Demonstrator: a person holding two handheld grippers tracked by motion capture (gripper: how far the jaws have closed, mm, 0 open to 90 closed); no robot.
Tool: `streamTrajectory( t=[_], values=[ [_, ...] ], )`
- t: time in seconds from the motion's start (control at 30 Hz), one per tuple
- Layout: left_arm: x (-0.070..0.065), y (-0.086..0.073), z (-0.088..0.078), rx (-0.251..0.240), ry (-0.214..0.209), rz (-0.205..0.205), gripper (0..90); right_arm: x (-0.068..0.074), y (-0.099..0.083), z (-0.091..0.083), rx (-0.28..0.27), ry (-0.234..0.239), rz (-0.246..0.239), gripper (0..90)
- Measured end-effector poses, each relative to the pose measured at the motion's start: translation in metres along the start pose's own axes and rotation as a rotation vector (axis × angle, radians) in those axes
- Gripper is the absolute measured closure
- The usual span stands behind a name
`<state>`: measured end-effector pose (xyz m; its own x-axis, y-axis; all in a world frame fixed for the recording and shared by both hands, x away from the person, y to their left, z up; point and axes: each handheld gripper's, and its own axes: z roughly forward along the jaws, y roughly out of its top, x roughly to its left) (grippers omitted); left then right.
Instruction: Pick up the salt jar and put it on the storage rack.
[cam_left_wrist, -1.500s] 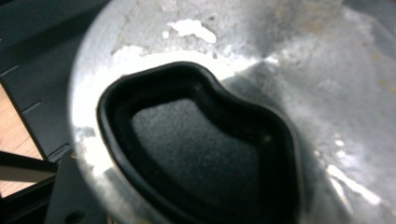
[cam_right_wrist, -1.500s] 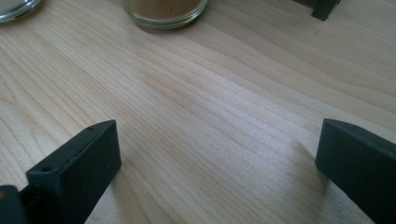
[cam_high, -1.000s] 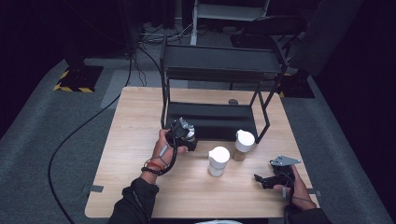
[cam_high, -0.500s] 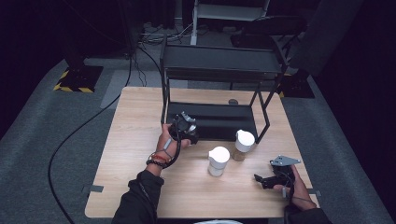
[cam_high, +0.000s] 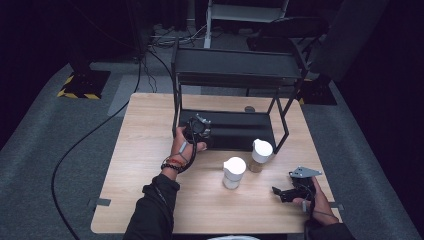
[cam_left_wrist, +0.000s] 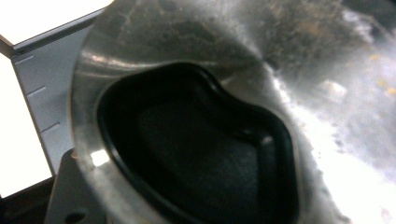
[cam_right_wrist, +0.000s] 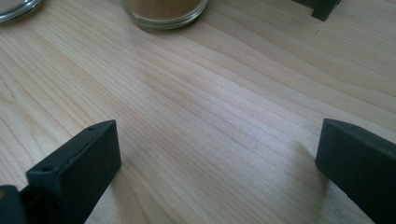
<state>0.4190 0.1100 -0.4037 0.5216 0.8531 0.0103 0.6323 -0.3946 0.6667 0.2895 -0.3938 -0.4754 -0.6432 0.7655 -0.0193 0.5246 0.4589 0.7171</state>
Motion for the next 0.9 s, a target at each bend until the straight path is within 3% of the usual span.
streamTrajectory(
  t=[0.47,0.9],
  values=[
    [0.001,0.016,0.020,0.026,0.022,-0.023,30.2,0.000,0.000,0.000,-0.001,0.001,0.000,0.0],
    [0.005,0.017,0.029,0.025,0.025,-0.063,30.1,0.000,0.000,0.000,-0.001,0.000,0.000,0.1]
  ],
)
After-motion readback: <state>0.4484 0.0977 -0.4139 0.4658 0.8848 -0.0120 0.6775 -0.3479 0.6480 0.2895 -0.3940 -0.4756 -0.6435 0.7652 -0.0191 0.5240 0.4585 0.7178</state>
